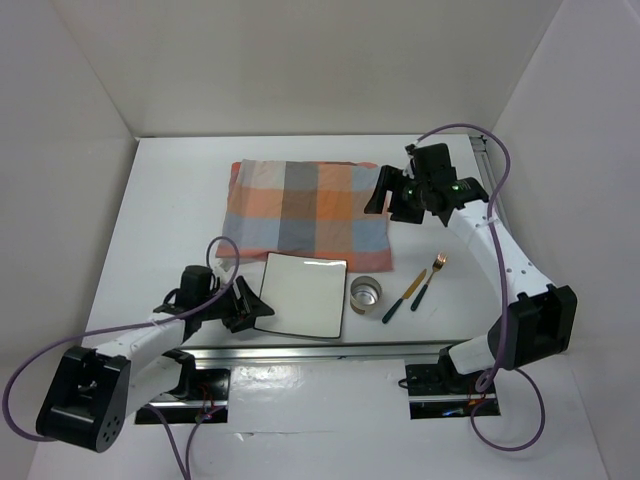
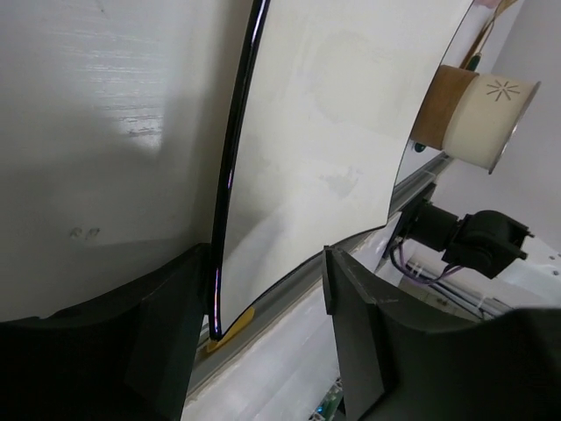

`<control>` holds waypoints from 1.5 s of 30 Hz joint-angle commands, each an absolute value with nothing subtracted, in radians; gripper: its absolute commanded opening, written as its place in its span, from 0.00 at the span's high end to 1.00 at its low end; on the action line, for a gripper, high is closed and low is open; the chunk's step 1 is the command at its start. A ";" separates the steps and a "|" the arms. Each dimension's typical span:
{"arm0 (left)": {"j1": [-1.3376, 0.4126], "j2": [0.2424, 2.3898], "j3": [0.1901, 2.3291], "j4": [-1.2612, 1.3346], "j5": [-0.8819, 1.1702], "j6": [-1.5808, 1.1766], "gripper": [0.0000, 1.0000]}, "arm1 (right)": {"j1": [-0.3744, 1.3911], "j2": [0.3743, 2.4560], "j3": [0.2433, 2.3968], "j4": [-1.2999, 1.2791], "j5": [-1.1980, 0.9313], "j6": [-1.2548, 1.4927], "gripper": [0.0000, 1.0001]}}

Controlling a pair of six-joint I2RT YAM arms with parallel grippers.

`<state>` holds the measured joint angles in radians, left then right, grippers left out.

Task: Set the dinner table for one person

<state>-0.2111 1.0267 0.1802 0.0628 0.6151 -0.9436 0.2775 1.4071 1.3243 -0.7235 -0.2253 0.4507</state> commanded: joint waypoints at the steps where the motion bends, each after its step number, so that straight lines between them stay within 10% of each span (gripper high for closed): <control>1: -0.215 1.078 0.147 0.035 0.584 -0.876 0.33 | 0.279 1.419 1.388 -0.693 -0.233 0.439 0.18; 13: -0.215 1.083 0.251 -0.127 0.568 -0.769 1.00 | 0.279 1.437 1.417 -0.703 -0.224 0.430 0.18; 45: -0.206 0.873 0.916 -0.443 0.479 -0.853 1.00 | 0.270 1.499 1.460 -0.675 -0.233 0.411 0.19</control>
